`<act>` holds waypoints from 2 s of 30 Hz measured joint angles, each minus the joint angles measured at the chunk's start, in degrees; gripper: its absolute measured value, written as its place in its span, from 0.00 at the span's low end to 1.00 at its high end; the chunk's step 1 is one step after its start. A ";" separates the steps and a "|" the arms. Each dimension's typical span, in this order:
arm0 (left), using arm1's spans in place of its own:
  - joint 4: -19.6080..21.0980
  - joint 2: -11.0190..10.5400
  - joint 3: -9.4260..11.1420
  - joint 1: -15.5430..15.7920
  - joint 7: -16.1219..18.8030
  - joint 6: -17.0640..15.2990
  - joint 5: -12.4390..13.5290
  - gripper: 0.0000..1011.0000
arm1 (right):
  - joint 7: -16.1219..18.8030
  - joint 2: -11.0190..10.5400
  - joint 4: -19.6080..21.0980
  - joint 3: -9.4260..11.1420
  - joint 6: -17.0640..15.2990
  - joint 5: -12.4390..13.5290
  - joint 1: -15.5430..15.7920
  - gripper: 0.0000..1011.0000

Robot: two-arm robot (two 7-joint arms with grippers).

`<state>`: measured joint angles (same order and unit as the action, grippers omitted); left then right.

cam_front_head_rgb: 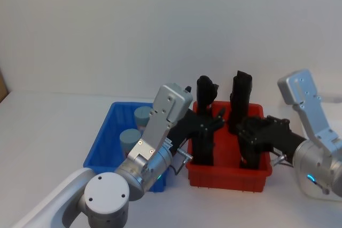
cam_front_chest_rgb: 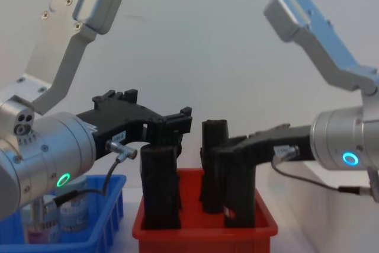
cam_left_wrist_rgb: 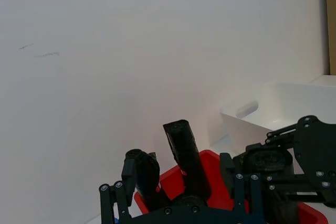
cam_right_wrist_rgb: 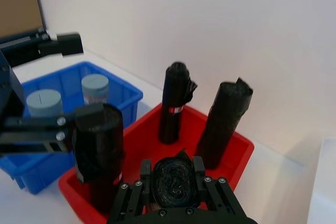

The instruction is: Pick the cotton swabs from the blue box and place them into the white box.

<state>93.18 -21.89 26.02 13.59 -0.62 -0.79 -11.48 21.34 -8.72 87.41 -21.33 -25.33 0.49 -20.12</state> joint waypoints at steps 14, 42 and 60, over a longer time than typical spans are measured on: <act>0.00 0.00 0.00 0.00 0.00 0.00 0.00 0.99 | -2.36 -0.15 4.19 1.95 4.34 3.82 -1.08 0.45; 0.00 0.00 0.00 0.00 0.00 0.00 0.00 0.99 | -12.61 -5.54 12.73 10.67 12.04 7.64 -3.30 0.45; 0.00 0.00 0.00 0.00 0.00 0.00 0.00 0.99 | -15.80 -9.62 14.16 13.35 10.88 7.33 4.02 0.45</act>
<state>93.18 -21.89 26.02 13.59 -0.62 -0.80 -11.48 5.55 -18.34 101.57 -7.98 -14.45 7.82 -16.10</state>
